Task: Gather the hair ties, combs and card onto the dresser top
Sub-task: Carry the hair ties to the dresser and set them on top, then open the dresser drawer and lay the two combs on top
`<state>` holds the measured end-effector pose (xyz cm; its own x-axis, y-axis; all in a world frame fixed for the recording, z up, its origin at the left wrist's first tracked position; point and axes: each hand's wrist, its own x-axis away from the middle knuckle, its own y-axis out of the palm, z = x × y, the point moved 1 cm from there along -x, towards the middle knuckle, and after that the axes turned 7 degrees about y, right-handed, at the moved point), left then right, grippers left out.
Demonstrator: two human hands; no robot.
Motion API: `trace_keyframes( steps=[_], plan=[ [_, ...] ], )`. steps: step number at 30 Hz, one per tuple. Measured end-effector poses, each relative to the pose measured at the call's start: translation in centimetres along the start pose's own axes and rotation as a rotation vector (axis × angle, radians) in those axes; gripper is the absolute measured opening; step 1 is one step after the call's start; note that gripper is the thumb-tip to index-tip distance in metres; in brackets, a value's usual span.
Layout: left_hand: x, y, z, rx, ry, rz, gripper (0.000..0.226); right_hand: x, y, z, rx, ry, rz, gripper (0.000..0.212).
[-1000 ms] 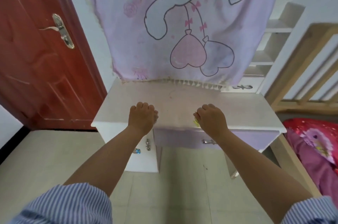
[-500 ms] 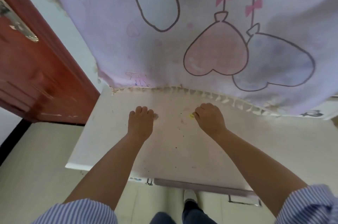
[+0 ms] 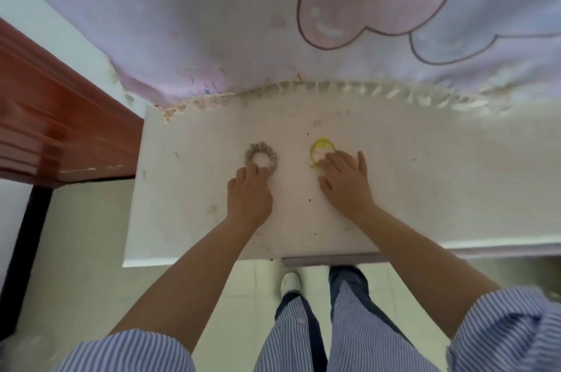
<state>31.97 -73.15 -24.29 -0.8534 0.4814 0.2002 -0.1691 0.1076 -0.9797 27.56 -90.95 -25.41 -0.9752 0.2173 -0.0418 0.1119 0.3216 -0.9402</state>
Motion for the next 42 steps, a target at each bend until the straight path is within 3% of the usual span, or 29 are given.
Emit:
trace_keyframes(
  steps=[3,6,8,11,16,20,22,29,32,38,42],
  plan=[
    [1.4,0.0,1.5,0.019,0.098,0.002,0.047,3.4,-1.7,1.5,0.044,0.062,0.079,0.033],
    [3.4,0.0,5.1,0.108,0.3,0.072,0.046,8.9,-3.4,4.8,0.162,0.112,0.099,0.018],
    [5.1,0.8,8.1,0.121,0.473,0.145,0.035,12.7,-4.4,7.9,0.212,0.126,0.096,0.032],
    [7.5,2.8,12.4,0.146,0.605,0.253,0.033,18.2,-5.1,12.7,0.278,0.013,0.124,0.032],
    [9.9,5.9,18.7,0.051,0.369,0.216,0.05,21.2,-3.3,17.6,0.363,-0.077,-0.024,0.017],
    [10.5,6.5,20.8,0.038,0.138,0.329,0.054,20.2,-2.1,18.8,0.333,0.085,-0.265,0.055],
    [10.7,6.6,22.0,0.048,0.063,0.316,0.053,20.3,-1.7,19.4,0.325,0.106,-0.27,0.056],
    [10.0,7.6,24.2,0.105,-0.146,0.237,0.042,20.6,1.3,21.0,0.192,0.169,-0.207,0.027],
    [10.2,7.4,23.7,0.195,-0.065,0.254,0.026,22.2,1.7,21.6,0.096,0.216,-0.225,0.027],
    [15.4,7.4,23.5,0.247,0.118,0.196,0.026,28.3,0.1,20.3,0.079,0.171,-0.231,0.03],
    [16.5,7.9,23.8,0.245,0.169,0.189,0.03,31.2,-0.8,21.0,-0.12,-0.027,0.045,0.025]
  ],
)
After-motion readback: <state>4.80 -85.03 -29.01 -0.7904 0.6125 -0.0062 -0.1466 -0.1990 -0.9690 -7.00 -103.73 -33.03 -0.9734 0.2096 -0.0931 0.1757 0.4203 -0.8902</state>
